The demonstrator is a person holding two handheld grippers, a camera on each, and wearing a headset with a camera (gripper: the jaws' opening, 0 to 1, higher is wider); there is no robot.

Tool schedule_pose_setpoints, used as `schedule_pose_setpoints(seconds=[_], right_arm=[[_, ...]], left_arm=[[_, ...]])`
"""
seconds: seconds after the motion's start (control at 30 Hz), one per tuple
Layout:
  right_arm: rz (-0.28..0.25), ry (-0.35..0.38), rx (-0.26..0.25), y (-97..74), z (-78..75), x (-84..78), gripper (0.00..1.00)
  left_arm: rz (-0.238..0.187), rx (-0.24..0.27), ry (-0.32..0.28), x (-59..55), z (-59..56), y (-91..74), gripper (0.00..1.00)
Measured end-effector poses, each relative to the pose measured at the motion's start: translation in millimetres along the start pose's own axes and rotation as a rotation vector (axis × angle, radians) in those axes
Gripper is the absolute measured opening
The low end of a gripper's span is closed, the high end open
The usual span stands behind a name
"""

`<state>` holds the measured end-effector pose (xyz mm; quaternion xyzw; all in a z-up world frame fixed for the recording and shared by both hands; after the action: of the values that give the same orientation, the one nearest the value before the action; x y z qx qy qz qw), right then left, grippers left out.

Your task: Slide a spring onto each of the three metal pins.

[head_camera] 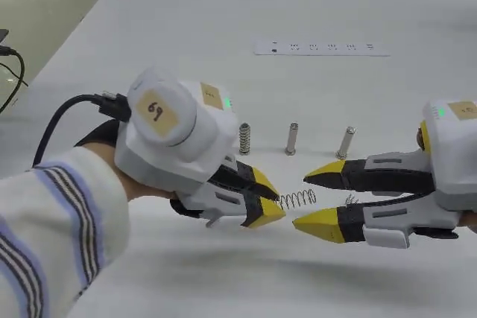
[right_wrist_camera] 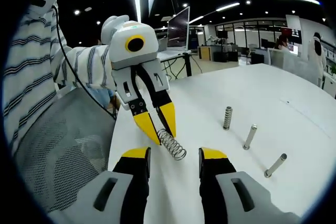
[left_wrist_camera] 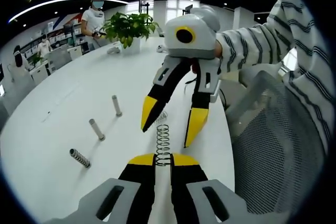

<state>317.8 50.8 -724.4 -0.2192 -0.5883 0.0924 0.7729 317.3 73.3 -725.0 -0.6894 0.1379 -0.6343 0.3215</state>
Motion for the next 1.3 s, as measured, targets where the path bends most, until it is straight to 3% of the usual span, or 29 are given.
schedule_pose_setpoints(seconds=[0.3,0.47,0.63,0.9,1.3], right_arm=[[0.011,-0.005,0.029,2.7,3.8,0.2,0.15],[0.014,-0.005,0.03,3.5,3.7,1.1,0.1],[-0.002,0.018,0.051,3.1,8.4,4.0,0.09],[0.028,0.005,0.066,2.9,13.4,1.3,0.08],[0.054,-0.008,0.047,-2.8,12.2,1.6,0.08]], left_arm=[[0.011,0.007,0.01,-4.6,-0.3,-3.8,0.02],[0.016,0.003,0.023,-6.6,-0.8,-5.4,0.02],[0.027,-0.002,0.041,-9.5,-2.2,-6.5,0.02],[0.031,-0.006,0.054,-11.8,-4.3,-5.4,0.02],[0.002,0.0,0.05,-8.4,-4.0,0.6,0.02]])
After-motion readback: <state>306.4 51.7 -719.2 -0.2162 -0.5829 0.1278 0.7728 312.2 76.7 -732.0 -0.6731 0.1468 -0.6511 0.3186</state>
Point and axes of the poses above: the centre of the closed fingertips' face, and the gripper's own axes: y roughly forward along the fingers, z roughly to its left, x roughly out of its top, the point moved 1 cm from there along -y, roughly backward along the fingers, and after that the axes turned 3 degrees about y, right-handed, at the moved point
